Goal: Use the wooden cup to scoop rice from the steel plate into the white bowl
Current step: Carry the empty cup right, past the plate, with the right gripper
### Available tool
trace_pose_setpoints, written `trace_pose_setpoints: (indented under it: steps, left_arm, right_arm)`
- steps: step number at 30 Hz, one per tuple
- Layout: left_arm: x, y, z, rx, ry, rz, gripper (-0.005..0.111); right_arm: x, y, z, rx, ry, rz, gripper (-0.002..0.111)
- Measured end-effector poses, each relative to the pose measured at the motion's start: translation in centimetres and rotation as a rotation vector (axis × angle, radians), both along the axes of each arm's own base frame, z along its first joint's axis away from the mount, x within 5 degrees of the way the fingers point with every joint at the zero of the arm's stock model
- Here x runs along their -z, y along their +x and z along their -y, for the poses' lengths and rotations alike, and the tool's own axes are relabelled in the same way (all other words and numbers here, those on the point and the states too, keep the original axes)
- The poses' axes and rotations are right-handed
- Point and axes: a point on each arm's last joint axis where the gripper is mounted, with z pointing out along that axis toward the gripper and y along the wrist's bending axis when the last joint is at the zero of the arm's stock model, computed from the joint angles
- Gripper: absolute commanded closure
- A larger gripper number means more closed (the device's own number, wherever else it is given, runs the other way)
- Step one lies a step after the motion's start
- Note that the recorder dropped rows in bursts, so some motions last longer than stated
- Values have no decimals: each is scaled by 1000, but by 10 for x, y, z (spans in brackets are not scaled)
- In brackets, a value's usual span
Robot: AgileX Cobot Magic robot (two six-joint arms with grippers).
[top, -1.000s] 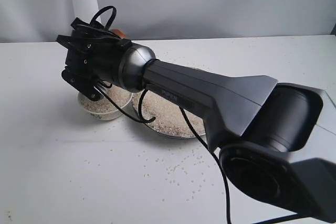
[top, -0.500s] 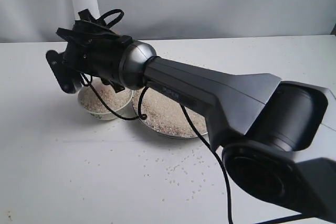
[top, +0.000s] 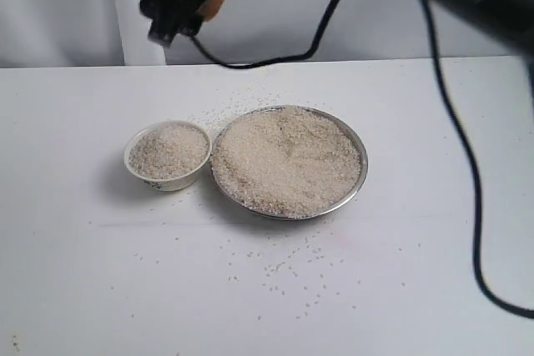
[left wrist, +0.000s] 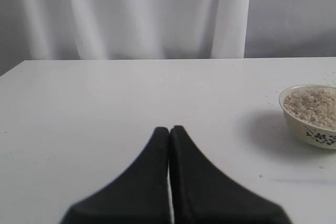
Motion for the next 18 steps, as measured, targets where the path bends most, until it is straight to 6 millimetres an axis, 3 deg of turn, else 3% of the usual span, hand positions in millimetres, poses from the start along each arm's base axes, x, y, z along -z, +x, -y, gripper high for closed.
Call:
trace_pose_setpoints:
  steps: [2,3,7,9,12,15,18]
  left_arm:
    - [0,0,0,0,0,0,107]
    - [0,0,0,0,0,0,107]
    - [0,0,0,0,0,0,107]
    - [0,0,0,0,0,0,107]
    - [0,0,0,0,0,0,107]
    - [0,0,0,0,0,0,107]
    - [0,0,0,0,0,0,107]
  right_arm:
    - [-15,1,25,60,7,-56,108]
    - [-27,3,49,112,26,-109,108]
    - [-45,14,90,199,140,-176,108]
    - [-52,25,127,303,245,-233,108]
    - [-26,32,160,400,223,-338,108]
    - [27,29,182,451,245,-401,108]
    - [60,22,200,477,355,-370,108]
